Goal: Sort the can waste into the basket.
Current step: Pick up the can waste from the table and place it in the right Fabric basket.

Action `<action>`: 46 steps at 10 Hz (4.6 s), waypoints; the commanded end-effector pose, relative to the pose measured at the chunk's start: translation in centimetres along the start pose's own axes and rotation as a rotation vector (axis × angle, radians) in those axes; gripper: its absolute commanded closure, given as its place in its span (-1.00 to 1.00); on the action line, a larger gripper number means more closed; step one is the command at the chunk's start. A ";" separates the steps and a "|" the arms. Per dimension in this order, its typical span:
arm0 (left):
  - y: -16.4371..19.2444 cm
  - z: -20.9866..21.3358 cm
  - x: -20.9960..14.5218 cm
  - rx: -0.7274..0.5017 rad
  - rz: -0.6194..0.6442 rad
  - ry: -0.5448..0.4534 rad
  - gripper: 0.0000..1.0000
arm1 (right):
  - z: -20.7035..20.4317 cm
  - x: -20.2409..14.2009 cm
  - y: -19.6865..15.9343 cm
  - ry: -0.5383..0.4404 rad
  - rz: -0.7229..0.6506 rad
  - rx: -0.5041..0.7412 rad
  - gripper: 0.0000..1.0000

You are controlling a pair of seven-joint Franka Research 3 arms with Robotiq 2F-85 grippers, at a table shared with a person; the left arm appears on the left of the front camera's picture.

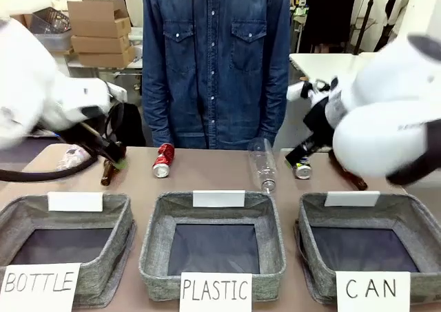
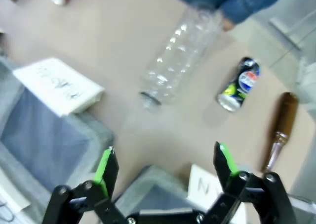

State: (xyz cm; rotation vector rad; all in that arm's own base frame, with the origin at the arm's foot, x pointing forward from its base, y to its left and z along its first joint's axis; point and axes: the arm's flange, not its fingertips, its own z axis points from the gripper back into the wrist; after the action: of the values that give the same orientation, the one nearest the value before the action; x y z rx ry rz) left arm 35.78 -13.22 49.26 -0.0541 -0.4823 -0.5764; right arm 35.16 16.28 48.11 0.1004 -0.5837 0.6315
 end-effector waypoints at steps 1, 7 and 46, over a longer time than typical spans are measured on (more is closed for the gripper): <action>-1.2 9.5 -2.0 -0.056 -0.019 -0.105 -1.00 | 8.8 -0.6 1.3 -0.022 -0.016 0.116 -1.00; 0.4 9.6 -3.2 -0.296 0.033 -0.023 -1.00 | 6.9 -0.9 -1.4 -0.035 -0.394 0.492 -1.00; 18.8 8.9 -18.9 -0.978 0.726 -0.413 -1.00 | -18.5 2.6 -21.7 0.192 -0.764 0.000 -1.00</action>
State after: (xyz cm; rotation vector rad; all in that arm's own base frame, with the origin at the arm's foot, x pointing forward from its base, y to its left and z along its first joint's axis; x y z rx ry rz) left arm 28.29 13.71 50.06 -1.2447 -0.4871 -0.0070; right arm 58.11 3.90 34.97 0.3051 -0.3023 -0.1024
